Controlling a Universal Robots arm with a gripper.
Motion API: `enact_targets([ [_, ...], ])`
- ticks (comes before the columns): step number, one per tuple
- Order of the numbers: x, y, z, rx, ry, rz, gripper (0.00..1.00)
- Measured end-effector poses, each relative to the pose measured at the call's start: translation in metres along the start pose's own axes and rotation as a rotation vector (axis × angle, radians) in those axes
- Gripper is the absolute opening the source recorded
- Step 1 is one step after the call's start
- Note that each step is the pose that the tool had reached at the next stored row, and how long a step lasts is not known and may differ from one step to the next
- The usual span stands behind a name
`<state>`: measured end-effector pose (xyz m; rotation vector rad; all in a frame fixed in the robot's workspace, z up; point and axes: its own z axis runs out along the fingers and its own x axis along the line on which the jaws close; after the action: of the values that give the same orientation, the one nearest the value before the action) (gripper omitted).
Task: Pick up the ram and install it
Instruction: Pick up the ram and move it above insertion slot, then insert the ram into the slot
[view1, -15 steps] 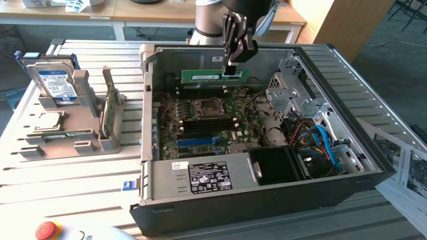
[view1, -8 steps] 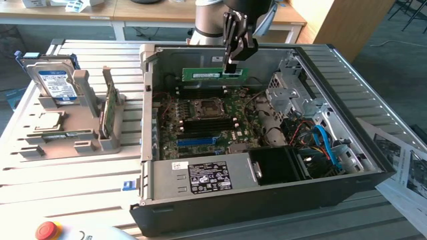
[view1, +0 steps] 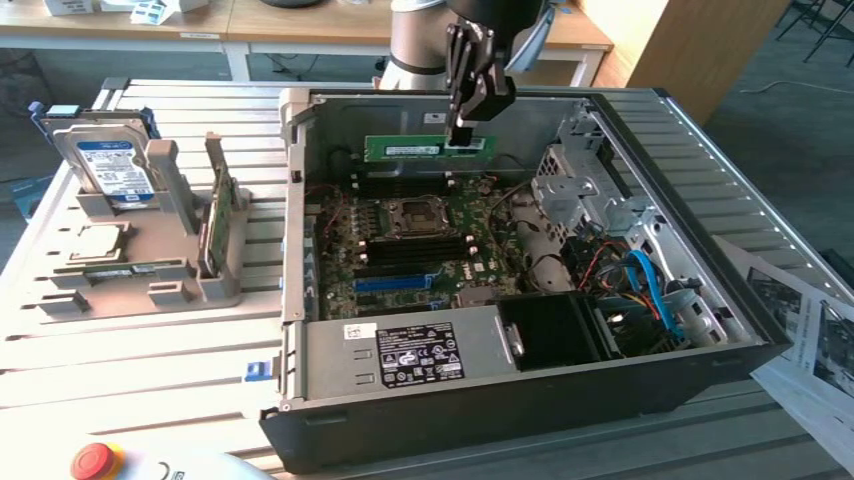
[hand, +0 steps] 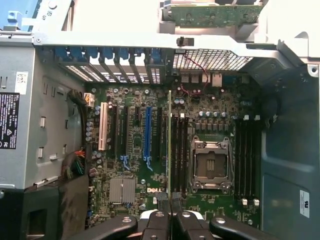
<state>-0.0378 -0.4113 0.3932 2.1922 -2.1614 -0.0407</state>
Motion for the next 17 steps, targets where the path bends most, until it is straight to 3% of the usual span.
enact_targets([
  [6, -0.0057, -0.0015, 0.0003, 0.0001, -0.0001, 0.000, 0.12],
  [17, -0.0060, -0.0015, 0.0002, 0.0001, 0.0000, 0.000, 0.12],
])
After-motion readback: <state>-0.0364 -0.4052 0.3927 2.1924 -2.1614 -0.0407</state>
